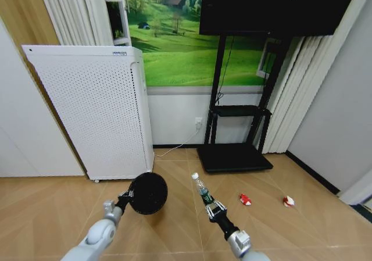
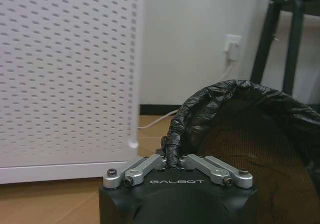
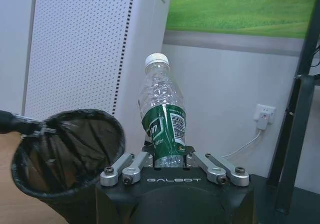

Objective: Pick up the trash bin and place the garbage on the floor into it.

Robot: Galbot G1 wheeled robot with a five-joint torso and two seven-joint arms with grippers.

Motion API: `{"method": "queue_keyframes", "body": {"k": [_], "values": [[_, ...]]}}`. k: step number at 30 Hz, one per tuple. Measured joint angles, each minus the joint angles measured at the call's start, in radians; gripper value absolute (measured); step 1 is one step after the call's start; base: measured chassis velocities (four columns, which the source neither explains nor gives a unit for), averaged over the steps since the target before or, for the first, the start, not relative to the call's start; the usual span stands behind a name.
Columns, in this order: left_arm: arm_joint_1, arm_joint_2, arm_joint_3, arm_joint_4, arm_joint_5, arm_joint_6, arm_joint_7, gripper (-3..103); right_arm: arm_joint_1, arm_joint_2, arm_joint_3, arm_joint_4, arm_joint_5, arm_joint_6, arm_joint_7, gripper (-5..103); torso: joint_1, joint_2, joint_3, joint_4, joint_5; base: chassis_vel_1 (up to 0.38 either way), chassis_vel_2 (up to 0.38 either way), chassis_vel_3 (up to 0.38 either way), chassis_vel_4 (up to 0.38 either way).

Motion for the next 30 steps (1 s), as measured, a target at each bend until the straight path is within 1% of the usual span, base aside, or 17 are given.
{"method": "queue_keyframes", "body": {"k": [2, 3, 5, 6, 7, 8, 9, 11, 13, 16, 17, 20, 21, 23, 27, 29, 30], "values": [[-0.056, -0.034, 0.077, 0.045, 0.023, -0.008, 0.006, 4, 0.033, 0.003, -0.03, -0.039, -0.011, 0.011, -0.009, 24, 0.0, 0.0, 0.0, 0.0, 0.0004, 0.0, 0.0, 0.0, 0.0], [-0.056, -0.034, 0.077, 0.045, 0.023, -0.008, 0.006, 4, 0.033, 0.003, -0.03, -0.039, -0.011, 0.011, -0.009, 24, 0.0, 0.0, 0.0, 0.0, 0.0004, 0.0, 0.0, 0.0, 0.0], [-0.098, -0.067, 0.132, 0.079, 0.041, -0.017, 0.027, 4, 0.06, 0.009, -0.053, -0.066, -0.014, 0.019, -0.018, 24, 0.0, 0.0, 0.0, 0.0, 0.0001, 0.0, 0.0, 0.0, 0.0], [-0.098, -0.067, 0.132, 0.079, 0.041, -0.017, 0.027, 4, 0.06, 0.009, -0.053, -0.066, -0.014, 0.019, -0.018, 24, 0.0, 0.0, 0.0, 0.0, 0.0001, 0.0, 0.0, 0.0, 0.0], [-0.119, -0.088, 0.153, 0.1, 0.057, -0.023, 0.037, 4, 0.073, 0.013, -0.066, -0.077, -0.015, 0.02, -0.023, 24, 0.0, 0.0, 0.0, 0.0001, 0.0004, 0.0, 0.0, 0.0, 0.0], [-0.119, -0.088, 0.153, 0.1, 0.057, -0.023, 0.037, 4, 0.073, 0.013, -0.066, -0.077, -0.015, 0.02, -0.023, 24, 0.0, 0.0, 0.0, 0.0001, 0.0004, 0.0, 0.0, 0.0, 0.0], [-0.14, -0.11, 0.172, 0.117, 0.07, -0.029, 0.043, 4, 0.081, 0.016, -0.076, -0.085, -0.016, 0.02, -0.024, 24, 0.0, 0.0, 0.0, 0.0001, 0.0005, 0.0, 0.0, 0.0, 0.0], [-0.178, -0.142, 0.226, 0.134, 0.065, -0.035, 0.047, 4, 0.096, 0.024, -0.095, -0.104, -0.025, 0.022, -0.025, 24, 0.0, 0.0, 0.0, 0.0, 0.0002, 0.0, 0.0, 0.0, 0.0], [-0.204, -0.152, 0.271, 0.133, 0.046, -0.035, 0.049, 4, 0.106, 0.031, -0.108, -0.117, -0.029, 0.025, -0.026, 24, 0.0, 0.0, 0.0, -0.0002, 0.0002, 0.0, 0.0, 0.0, 0.0], [-0.213, -0.153, 0.293, 0.128, 0.034, -0.035, 0.049, 4, 0.11, 0.035, -0.114, -0.122, -0.029, 0.025, -0.026, 24, 0.0, 0.0, 0.0, -0.0002, 0.0003, 0.0, 0.0, 0.0, 0.0], [-0.22, -0.148, 0.325, 0.111, 0.015, -0.035, 0.049, 4, 0.122, 0.046, -0.126, -0.136, -0.03, 0.026, -0.026, 24, 0.0, 0.0, 0.0, -0.0002, 0.0003, 0.0, 0.0, 0.0, 0.0], [-0.21, -0.128, 0.359, 0.062, -0.021, -0.031, 0.055, 4, 0.149, 0.072, -0.148, -0.164, -0.031, 0.026, -0.026, 24, 0.0, 0.0, 0.0, 0.0, 0.0006, 0.0, 0.0, 0.0, 0.0], [-0.21, -0.128, 0.359, 0.062, -0.021, -0.031, 0.055, 4, 0.149, 0.072, -0.148, -0.164, -0.031, 0.026, -0.026, 24, 0.0, 0.0, 0.0, 0.0, 0.0006, 0.0, 0.0, 0.0, 0.0], [-0.182, -0.109, 0.362, 0.011, -0.051, -0.022, 0.056, 4, 0.173, 0.093, -0.158, -0.19, -0.031, 0.027, -0.023, 24, 0.0, 0.0, 0.0, 0.0002, 0.0, 0.0, 0.0, 0.0, 0.0], [-0.155, -0.089, 0.349, -0.033, -0.062, -0.015, 0.056, 4, 0.187, 0.106, -0.159, -0.213, -0.03, 0.027, -0.018, 24, 0.0, 0.0, 0.0, 0.0001, 0.0001, 0.0, 0.0, 0.0, 0.0], [-0.147, -0.084, 0.34, -0.045, -0.066, -0.014, 0.056, 4, 0.189, 0.107, -0.157, -0.215, -0.029, 0.026, -0.014, 22, 0.0, 0.0, 0.0, 0.0001, 0.0001, 0.0, 0.0, 0.0, 0.0], [-0.137, -0.077, 0.328, -0.059, -0.072, -0.013, 0.055, 4, 0.19, 0.106, -0.156, -0.216, -0.029, 0.022, -0.007, 27, 0.0, 0.0, 0.0, 0.0001, 0.0002, 0.0, 0.0, 0.0, 0.0]]}}
